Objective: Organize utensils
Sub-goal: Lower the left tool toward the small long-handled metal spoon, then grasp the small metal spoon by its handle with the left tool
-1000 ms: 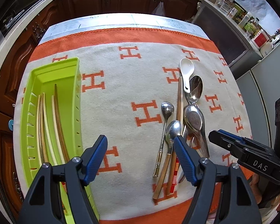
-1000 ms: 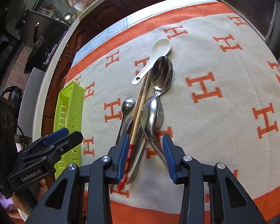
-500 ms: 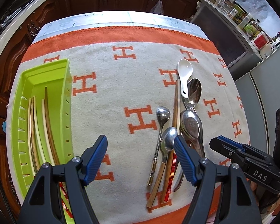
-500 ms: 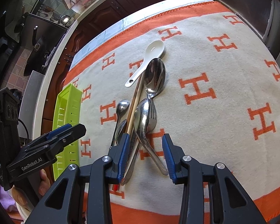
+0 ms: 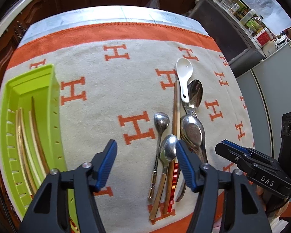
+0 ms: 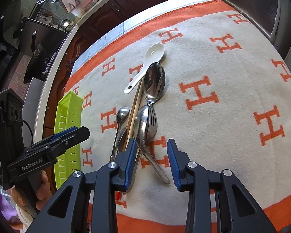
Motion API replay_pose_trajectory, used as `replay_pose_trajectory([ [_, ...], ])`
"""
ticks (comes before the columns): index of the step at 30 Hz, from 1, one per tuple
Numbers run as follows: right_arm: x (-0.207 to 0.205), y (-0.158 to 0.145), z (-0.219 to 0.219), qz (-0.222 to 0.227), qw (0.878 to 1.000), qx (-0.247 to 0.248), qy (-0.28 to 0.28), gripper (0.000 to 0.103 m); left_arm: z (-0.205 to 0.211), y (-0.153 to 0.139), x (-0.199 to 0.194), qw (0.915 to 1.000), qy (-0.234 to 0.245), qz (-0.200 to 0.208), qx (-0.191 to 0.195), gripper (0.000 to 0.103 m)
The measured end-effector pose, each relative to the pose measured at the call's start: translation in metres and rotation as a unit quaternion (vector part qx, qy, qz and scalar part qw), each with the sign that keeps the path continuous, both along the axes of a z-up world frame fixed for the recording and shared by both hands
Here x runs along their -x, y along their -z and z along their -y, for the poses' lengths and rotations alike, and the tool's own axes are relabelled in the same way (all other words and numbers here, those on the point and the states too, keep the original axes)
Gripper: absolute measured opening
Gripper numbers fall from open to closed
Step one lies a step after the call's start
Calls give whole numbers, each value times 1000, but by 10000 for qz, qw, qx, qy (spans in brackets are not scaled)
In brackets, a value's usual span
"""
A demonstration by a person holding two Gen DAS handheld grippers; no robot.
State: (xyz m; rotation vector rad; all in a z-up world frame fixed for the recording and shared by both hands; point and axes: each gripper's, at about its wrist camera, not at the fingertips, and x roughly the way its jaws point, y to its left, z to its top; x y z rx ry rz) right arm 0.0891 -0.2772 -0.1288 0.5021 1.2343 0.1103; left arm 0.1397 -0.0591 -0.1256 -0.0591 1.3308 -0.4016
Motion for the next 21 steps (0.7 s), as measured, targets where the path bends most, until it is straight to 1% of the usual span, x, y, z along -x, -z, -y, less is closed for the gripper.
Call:
replay_pose_trajectory([
  [1, 0, 1, 1, -9, 10000, -6, 8, 33, 2, 3, -1, 10000, 43, -63, 5, 48],
  [2, 0, 1, 2, -16, 10000, -15, 19, 33, 4, 8, -2, 9998, 90, -151, -22, 45],
  [4, 0, 2, 4, -13, 10000, -26, 27, 33, 8, 19, -4, 9992, 163, -340, -107, 31],
  [6, 1, 3, 6, -10, 10000, -40, 40, 33, 11, 27, -2, 9983, 250, -496, -147, 25],
  [11, 2, 6, 11, -46, 9999, -100, 86, 33, 21, 36, 8, 9961, 488, -690, -244, 24],
  [17, 1, 9, 12, -63, 9998, -151, 69, 33, 29, 46, 10, 9941, 519, -804, -515, 24],
  [18, 1, 9, 11, -54, 9998, -153, 62, 33, 30, 45, 10, 9943, 530, -751, -542, 24],
  [21, 2, 8, 11, -38, 9998, -167, 58, 33, 37, 45, 12, 9929, 602, -655, -784, 24],
])
